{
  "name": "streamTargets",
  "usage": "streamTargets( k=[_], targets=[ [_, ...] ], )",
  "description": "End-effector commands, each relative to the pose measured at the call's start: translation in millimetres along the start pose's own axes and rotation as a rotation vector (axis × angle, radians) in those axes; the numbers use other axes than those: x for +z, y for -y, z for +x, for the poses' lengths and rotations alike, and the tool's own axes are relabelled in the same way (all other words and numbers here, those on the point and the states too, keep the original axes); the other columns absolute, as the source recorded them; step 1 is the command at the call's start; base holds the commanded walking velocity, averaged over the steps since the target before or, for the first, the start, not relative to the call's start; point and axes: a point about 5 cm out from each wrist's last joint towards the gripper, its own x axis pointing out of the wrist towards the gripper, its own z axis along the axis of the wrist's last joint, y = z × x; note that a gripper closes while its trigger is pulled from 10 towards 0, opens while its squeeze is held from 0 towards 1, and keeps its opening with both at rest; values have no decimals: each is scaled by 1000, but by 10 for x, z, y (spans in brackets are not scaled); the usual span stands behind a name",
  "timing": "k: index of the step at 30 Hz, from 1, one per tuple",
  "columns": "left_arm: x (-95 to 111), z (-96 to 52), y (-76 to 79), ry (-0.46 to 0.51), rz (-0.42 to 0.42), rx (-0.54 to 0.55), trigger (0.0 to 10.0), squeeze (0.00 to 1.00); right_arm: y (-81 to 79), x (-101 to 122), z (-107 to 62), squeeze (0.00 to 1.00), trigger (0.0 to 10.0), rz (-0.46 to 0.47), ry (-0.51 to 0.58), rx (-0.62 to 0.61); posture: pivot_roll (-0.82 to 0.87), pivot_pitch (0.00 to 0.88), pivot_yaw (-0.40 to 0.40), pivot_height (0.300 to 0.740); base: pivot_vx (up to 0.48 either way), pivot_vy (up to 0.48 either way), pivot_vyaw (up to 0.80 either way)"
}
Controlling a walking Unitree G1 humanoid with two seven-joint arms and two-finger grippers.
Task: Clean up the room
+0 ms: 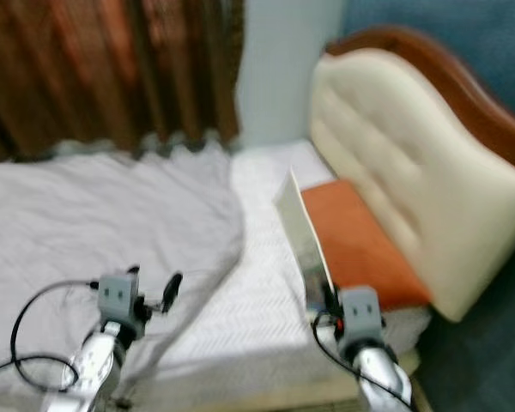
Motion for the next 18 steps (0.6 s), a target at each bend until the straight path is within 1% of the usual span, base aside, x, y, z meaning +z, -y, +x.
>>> streamTargets(
  k=[1, 4, 7, 8, 10, 13, 14, 15, 16, 17, 18],
  targets=[
    [0, 1, -23, -7, -2, 4, 10000, 0, -71, 150, 80, 0, 0, 13, 69, 24, -50, 10, -1, 740, 472, 0, 0],
    [2, 6, -13, -9, -3, -2, 10000, 0, -84, 150, 91, 0, 0, 18, 68, 29, -50, 16, 2, 740, 472, 0, 0],
    [20, 12, 12, -3, 9, -19, 10000, 0, -116, 161, 165, 0, 0, 78, 54, 47, -49, 26, 7, 740, 477, 0, 0],
    [20, 12, 12, -3, 9, -19, 10000, 0, -116, 161, 165, 0, 0, 78, 54, 47, -49, 26, 7, 740, 480, 0, 0],
    [53, 25, 12, -1, 19, -32, 10000, 0, -243, 196, 326, 0, 0, 201, 24, 114, -37, 56, 21, 740, 0, 0, 0],
    [137, 39, -9, 2, 31, -57, 10000, 0, -439, 298, 506, 0, 0, 361, 0, 214, -17, 95, 40, 740, 0, 0, 0],
    [199, 48, -19, 5, 36, -77, 10000, 0, -517, 342, 584, 0, 0, 446, -18, 262, 5, 131, 52, 740, 0, 0, 0],
    [199, 48, -19, 5, 36, -77, 10000, 0, -517, 342, 584, 0, 0, 446, -18, 262, 5, 131, 52, 740, 0, 0, 0],
    [295, 57, -24, 7, 51, -118, 10000, 0, -619, 407, 687, 0, 0, 546, -37, 320, 32, 168, 68, 740, 0, 0, 0],
    [295, 57, -24, 7, 51, -118, 10000, 0, -619, 407, 687, 0, 0, 546, -37, 320, 32, 168, 68, 740, 0, 0, 0],
    [378, 55, -29, 8, 65, -143, 10000, 0, -689, 446, 742, 0, 0, 582, -43, 356, 73, 219, 95, 740, 0, 0, 0]
  ],
)
